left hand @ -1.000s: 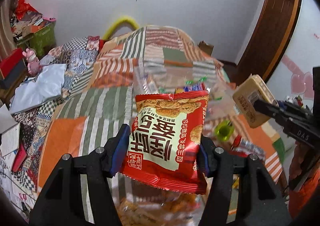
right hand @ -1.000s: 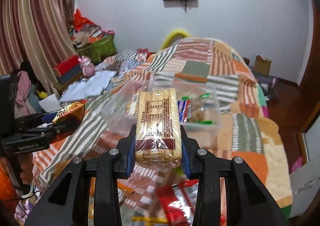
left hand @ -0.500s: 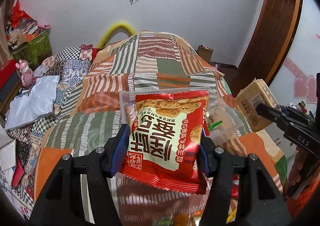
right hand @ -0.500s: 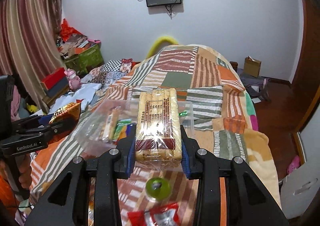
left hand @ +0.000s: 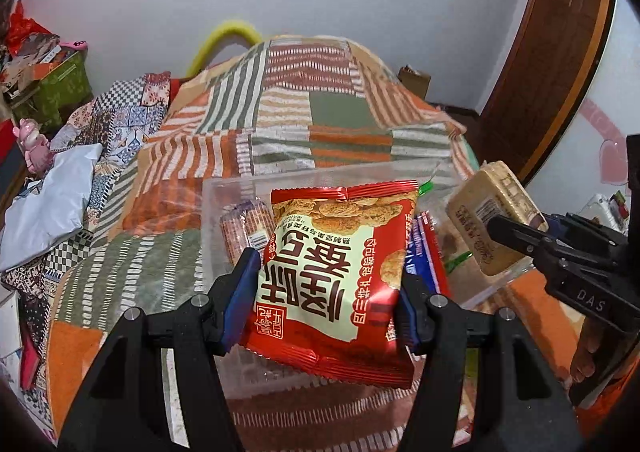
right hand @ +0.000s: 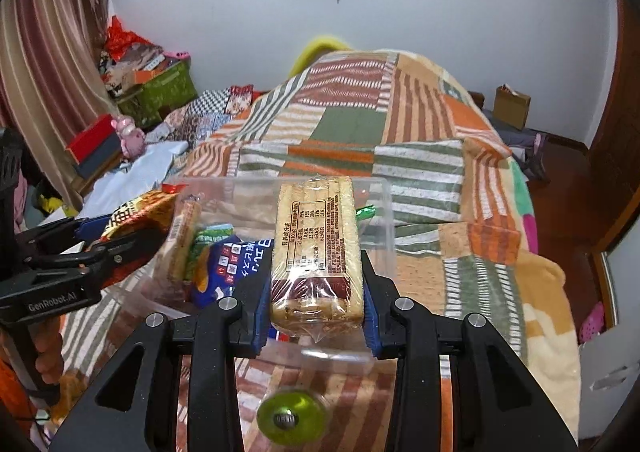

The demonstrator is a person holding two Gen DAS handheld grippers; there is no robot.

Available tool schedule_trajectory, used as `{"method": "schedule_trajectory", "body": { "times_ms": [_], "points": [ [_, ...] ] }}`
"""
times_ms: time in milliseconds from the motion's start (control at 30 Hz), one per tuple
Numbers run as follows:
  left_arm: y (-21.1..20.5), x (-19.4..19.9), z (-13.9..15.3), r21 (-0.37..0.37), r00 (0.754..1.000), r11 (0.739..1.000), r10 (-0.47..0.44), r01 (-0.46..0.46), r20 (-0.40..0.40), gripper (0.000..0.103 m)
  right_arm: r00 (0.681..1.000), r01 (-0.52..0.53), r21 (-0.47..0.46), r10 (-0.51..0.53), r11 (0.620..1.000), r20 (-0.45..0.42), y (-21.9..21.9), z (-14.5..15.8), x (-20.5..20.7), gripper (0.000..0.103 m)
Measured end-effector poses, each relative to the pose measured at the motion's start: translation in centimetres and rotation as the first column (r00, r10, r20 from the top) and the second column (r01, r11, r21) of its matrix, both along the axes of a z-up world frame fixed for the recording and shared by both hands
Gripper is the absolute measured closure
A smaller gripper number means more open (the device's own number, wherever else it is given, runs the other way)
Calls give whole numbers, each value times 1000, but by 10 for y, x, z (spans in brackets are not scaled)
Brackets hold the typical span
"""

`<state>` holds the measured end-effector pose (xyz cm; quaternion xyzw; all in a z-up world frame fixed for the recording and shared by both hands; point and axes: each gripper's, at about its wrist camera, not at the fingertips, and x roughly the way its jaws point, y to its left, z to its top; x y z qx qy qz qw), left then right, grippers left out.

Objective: Organize snacks
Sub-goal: 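Carry the red bag and biscuit bar into the clear box and release both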

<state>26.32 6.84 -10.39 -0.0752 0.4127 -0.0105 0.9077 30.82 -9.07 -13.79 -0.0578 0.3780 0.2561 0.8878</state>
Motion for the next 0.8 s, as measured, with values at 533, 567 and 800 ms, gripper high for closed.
{"method": "schedule_trajectory", "body": {
  "times_ms": [533, 567, 800],
  "points": [
    [-4, 9, -25, 14, 998, 1000, -9, 10, -67, 43, 999, -32, -79, 30, 996, -25, 8, -14, -3, 69],
    [-4, 8, -24, 17, 998, 1000, -10, 11, -69, 43, 999, -31, -82, 30, 996, -24, 8, -14, -3, 68],
    [-7, -9, -14, 19, 998, 1000, -15, 16, -67, 40, 1000, -13, -84, 15, 996, 16, -1, -1, -16, 54]
  ]
}}
